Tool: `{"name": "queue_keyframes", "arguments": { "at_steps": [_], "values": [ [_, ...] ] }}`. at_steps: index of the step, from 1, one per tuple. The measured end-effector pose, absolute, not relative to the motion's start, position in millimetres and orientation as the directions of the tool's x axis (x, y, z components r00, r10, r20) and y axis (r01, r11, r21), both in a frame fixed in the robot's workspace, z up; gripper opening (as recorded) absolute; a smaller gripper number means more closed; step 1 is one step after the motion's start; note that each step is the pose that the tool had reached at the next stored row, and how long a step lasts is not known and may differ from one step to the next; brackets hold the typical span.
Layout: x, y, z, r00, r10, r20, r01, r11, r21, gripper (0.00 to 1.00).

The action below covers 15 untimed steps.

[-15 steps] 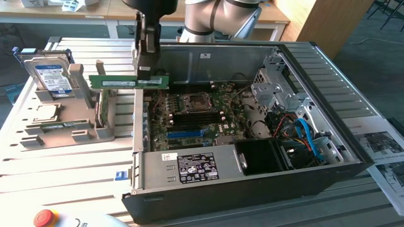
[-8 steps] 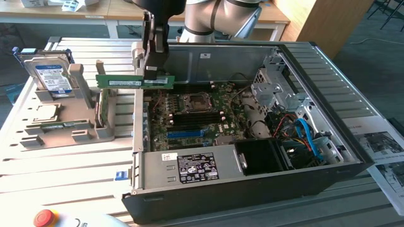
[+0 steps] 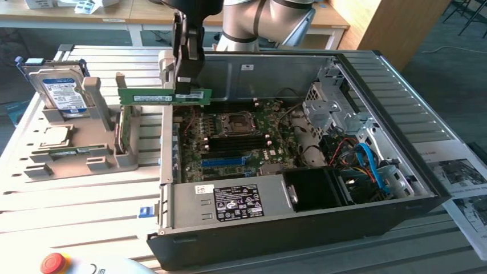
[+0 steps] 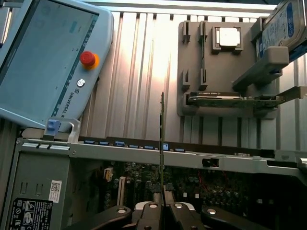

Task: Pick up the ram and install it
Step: 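Pick up the ram and move it above insertion slot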

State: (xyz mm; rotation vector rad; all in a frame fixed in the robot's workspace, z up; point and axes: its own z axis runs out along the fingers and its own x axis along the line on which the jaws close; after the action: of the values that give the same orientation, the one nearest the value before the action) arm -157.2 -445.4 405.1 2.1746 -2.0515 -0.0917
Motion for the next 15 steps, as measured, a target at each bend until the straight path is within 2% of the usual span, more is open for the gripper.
{"name": "queue_keyframes", "arguments": {
  "at_steps": [8, 15],
  "values": [
    [-157.7, -444.5, 405.2, 0.063, -0.996, 0.06, -0.988, -0.053, 0.148, 0.12],
    [-160.3, -441.8, 405.2, 0.066, -0.995, 0.069, -0.99, -0.057, 0.126, 0.12]
  ]
}}
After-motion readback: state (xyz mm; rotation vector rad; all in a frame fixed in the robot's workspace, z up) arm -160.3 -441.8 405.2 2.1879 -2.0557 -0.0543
